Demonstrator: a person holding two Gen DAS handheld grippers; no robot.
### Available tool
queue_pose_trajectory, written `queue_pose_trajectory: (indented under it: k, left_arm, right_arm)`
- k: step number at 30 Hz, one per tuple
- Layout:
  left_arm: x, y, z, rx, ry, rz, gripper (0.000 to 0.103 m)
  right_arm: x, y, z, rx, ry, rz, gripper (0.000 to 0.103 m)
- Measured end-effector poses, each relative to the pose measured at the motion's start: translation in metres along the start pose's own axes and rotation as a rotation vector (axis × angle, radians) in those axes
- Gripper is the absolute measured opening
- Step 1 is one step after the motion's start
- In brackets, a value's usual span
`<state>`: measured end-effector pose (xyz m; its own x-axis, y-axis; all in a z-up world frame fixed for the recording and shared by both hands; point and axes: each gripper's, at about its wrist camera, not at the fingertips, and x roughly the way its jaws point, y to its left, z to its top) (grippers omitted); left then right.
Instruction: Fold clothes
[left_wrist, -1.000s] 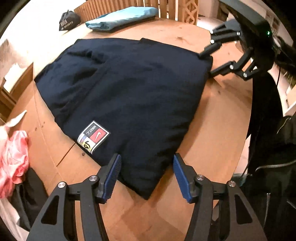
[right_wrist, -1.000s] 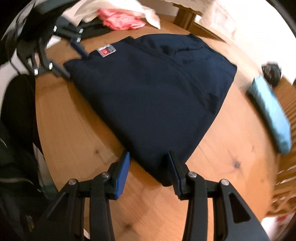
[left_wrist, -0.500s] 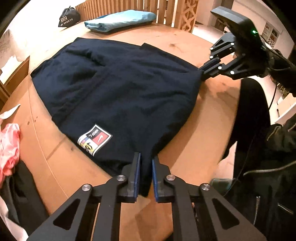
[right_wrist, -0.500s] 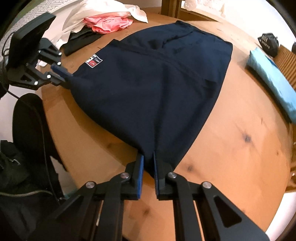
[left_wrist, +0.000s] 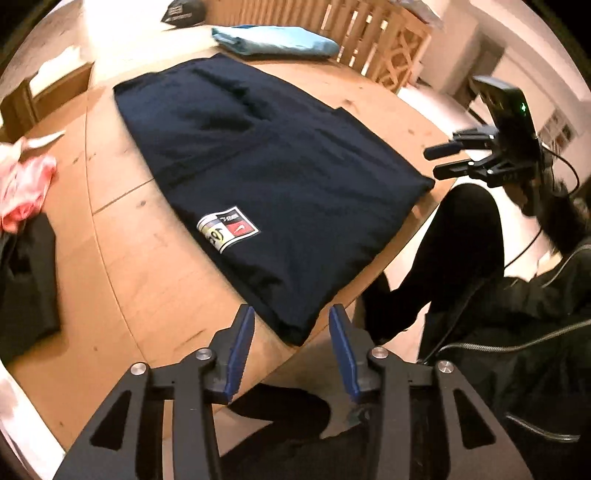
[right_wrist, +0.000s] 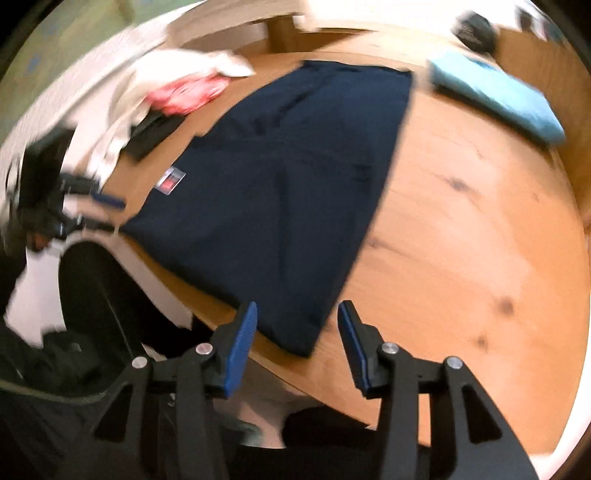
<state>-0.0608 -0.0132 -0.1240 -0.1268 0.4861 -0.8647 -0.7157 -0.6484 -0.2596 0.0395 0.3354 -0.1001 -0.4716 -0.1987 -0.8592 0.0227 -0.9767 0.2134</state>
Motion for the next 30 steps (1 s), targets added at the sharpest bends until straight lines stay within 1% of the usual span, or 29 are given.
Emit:
queue_pose_trajectory:
  k: [2, 5, 7, 9, 10, 11, 14, 16, 18, 19, 20, 21, 23, 24, 26, 28, 30]
  left_arm:
    - [0.004, 0.011, 0.002, -0.095, 0.002, -0.04, 0.047]
    - [0.016, 0.033, 0.007, -0.27, 0.015, -0.101, 0.048]
    - [0.021, 0.04, 0.011, -0.336, 0.005, -0.125, 0.048]
    - [0.023, 0.039, 0.015, -0.35, 0.008, -0.123, 0.048]
    - [0.024, 0.036, 0.017, -0.335, 0.009, -0.11, 0.048]
    - [0.025, 0.032, 0.018, -0.31, 0.01, -0.091, 0.048]
    - [0.028, 0.024, 0.024, -0.243, 0.005, -0.018, 0.048]
    - [0.025, 0.022, 0.029, -0.202, -0.015, 0.058, 0.048]
    - [0.016, 0.024, 0.036, -0.118, -0.062, 0.166, 0.048]
    - [0.014, 0.025, 0.041, -0.079, -0.079, 0.218, 0.048]
    - [0.015, 0.028, 0.046, -0.059, -0.088, 0.245, 0.048]
    - [0.016, 0.032, 0.051, -0.054, -0.094, 0.236, 0.048]
    - [0.021, 0.036, 0.059, -0.039, -0.102, 0.153, 0.048]
    - [0.026, 0.037, 0.062, -0.026, -0.093, 0.139, 0.048]
    - [0.037, 0.038, 0.064, 0.003, -0.064, 0.166, 0.048]
    - [0.045, 0.04, 0.064, 0.04, -0.048, 0.197, 0.048]
    - [0.047, 0.043, 0.063, 0.092, -0.066, 0.227, 0.056]
  right_arm:
    - [0.002, -0.005, -0.002, 0.066, -0.005, 0.022, 0.045]
    - [0.005, -0.014, -0.004, 0.165, -0.012, 0.054, 0.045]
    - [0.007, -0.019, -0.005, 0.231, -0.017, 0.075, 0.045]
    - [0.009, -0.025, -0.007, 0.297, -0.022, 0.097, 0.046]
    - [0.011, -0.021, -0.006, 0.276, -0.023, 0.088, 0.046]
    - [0.013, -0.015, -0.004, 0.231, -0.025, 0.058, 0.046]
    - [0.018, 0.003, 0.001, 0.111, -0.034, -0.053, 0.046]
    - [0.014, 0.008, 0.005, 0.088, -0.072, -0.025, 0.046]
    - [0.008, 0.011, 0.008, 0.075, -0.099, 0.011, 0.046]
    - [0.008, 0.012, 0.01, 0.068, -0.098, 0.025, 0.039]
    - [0.01, 0.012, 0.01, 0.056, -0.087, 0.041, 0.025]
    - [0.011, 0.012, 0.01, 0.043, -0.073, 0.057, 0.021]
    - [0.016, 0.012, 0.008, 0.03, -0.049, 0.055, 0.021]
    - [0.019, 0.011, 0.006, 0.024, -0.037, 0.051, 0.021]
    - [0.031, 0.01, 0.006, 0.024, -0.004, 0.047, 0.02]
    - [0.031, 0.006, 0.002, 0.027, 0.01, 0.047, 0.019]
    - [0.029, 0.006, 0.001, 0.011, 0.035, 0.043, 0.019]
